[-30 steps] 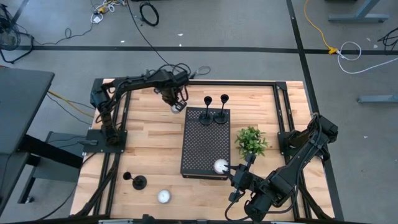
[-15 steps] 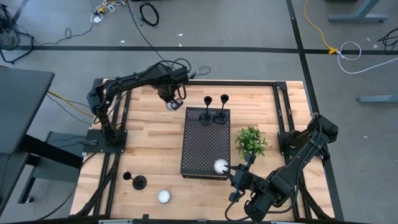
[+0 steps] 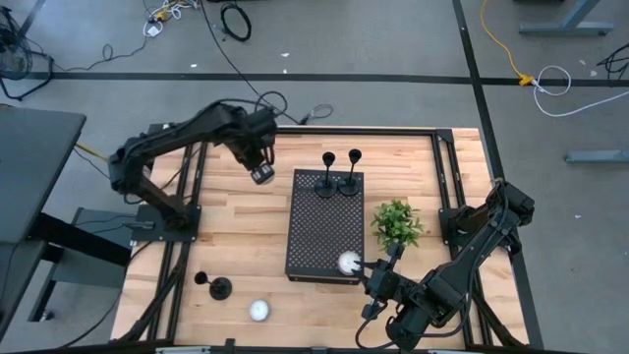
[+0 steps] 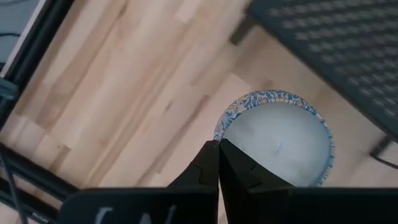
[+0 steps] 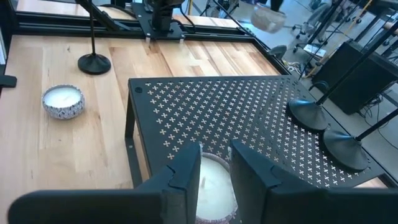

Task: Pick & Place candle stick holders
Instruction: Put the top white candle on the shelf aligned with the other white candle

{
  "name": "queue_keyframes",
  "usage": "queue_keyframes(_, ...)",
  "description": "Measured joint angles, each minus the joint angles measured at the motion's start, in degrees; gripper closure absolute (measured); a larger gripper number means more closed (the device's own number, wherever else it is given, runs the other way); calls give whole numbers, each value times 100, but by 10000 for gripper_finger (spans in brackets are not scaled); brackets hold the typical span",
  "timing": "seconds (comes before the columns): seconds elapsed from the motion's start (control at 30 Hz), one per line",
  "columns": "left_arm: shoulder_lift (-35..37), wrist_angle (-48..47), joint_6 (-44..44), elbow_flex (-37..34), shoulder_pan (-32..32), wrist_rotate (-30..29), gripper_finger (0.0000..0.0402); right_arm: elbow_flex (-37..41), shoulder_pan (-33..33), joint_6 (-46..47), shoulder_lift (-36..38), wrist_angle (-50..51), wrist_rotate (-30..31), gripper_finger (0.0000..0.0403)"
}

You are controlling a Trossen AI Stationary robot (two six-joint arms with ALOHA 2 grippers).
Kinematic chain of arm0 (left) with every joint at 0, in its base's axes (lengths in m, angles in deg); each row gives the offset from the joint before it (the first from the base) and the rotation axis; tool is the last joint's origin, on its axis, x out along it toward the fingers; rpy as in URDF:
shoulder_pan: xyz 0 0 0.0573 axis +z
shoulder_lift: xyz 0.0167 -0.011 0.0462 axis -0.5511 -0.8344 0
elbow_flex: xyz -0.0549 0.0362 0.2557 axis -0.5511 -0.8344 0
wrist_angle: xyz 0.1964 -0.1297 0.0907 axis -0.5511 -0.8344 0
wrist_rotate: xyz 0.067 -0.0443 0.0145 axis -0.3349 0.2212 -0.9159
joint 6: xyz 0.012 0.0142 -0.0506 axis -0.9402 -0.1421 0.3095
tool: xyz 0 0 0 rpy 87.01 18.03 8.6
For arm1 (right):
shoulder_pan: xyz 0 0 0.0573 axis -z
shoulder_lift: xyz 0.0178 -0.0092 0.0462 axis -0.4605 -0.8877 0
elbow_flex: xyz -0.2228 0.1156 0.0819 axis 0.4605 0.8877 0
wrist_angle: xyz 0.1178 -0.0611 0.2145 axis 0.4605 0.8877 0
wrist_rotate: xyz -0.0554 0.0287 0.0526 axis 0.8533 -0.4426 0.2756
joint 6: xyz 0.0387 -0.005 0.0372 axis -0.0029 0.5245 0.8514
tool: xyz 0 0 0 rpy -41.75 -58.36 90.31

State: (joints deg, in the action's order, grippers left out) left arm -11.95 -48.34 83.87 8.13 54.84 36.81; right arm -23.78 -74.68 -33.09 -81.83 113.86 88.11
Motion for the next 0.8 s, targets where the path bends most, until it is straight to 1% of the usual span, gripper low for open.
queue_keyframes(0.17,220,-20,190,0,-580,14,401,0,0,-15,0,-8,2,317)
queue_keyframes(0.5,247,13,413,-4,-1789,170,401,0,4,-33,0,-13,7,317)
queue_keyframes(0.8,245,719,911,-4,-2718,170,401,0,4,-81,0,-12,5,317)
